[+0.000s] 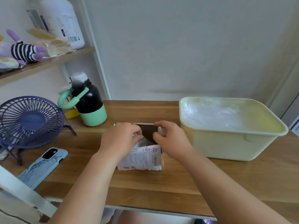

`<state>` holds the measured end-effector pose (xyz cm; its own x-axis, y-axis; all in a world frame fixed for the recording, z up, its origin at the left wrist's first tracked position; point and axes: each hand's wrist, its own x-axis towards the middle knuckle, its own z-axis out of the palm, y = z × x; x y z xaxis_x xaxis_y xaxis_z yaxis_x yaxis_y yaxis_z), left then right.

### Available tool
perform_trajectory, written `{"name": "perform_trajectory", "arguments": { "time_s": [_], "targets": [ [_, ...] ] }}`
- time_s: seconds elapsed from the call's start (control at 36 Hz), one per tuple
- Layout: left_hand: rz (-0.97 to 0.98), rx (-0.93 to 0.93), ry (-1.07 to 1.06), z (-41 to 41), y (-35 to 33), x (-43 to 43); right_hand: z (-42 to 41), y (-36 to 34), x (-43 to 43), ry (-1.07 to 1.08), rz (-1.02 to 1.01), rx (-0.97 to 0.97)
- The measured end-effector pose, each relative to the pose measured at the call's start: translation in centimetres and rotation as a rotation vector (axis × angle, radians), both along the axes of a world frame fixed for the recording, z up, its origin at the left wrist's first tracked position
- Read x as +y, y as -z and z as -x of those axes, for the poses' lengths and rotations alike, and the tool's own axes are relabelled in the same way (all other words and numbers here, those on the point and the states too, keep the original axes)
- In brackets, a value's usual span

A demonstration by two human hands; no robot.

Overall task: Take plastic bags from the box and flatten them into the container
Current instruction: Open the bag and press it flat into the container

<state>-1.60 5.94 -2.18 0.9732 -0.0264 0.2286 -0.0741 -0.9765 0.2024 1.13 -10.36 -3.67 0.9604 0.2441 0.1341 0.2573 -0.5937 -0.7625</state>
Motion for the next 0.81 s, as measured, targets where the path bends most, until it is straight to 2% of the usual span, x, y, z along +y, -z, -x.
{"name": "perform_trajectory", "arguments": {
  "time_s": [0.19, 0.39, 0.53, 0.61, 0.75, 0.81],
  "targets": [
    [0.229, -0.139, 0.063, -0.1, 0.4, 0.4, -0.3, 0.4, -0.1, -0.016, 0.009, 0.003],
    [0.633, -0.303, -0.03, -0.2, -0.8, 0.1, -0.2, -0.3, -0.2, -0.075, 0.038, 0.015],
    [0.864, -0.357, -0.097, -0.3, -1.5, -0.1, 0.2, -1.5, -0.4, -0.084, -0.034, -0.006],
    [0.796, -0.338, -0.132, -0.2, -1.5, -0.2, 0.5, -2.2, -0.5, -0.12, -0.056, 0.001],
    [0.423, -0.159, 0.006, -0.2, -1.1, -0.3, 0.9, -2.3, -0.2, -0.214, 0.093, 0.003],
    [0.489, -0.198, -0.02, -0.1, -0.9, -0.7, 0.9, -2.2, -0.1, -0.223, 0.119, 0.001]
  ]
}}
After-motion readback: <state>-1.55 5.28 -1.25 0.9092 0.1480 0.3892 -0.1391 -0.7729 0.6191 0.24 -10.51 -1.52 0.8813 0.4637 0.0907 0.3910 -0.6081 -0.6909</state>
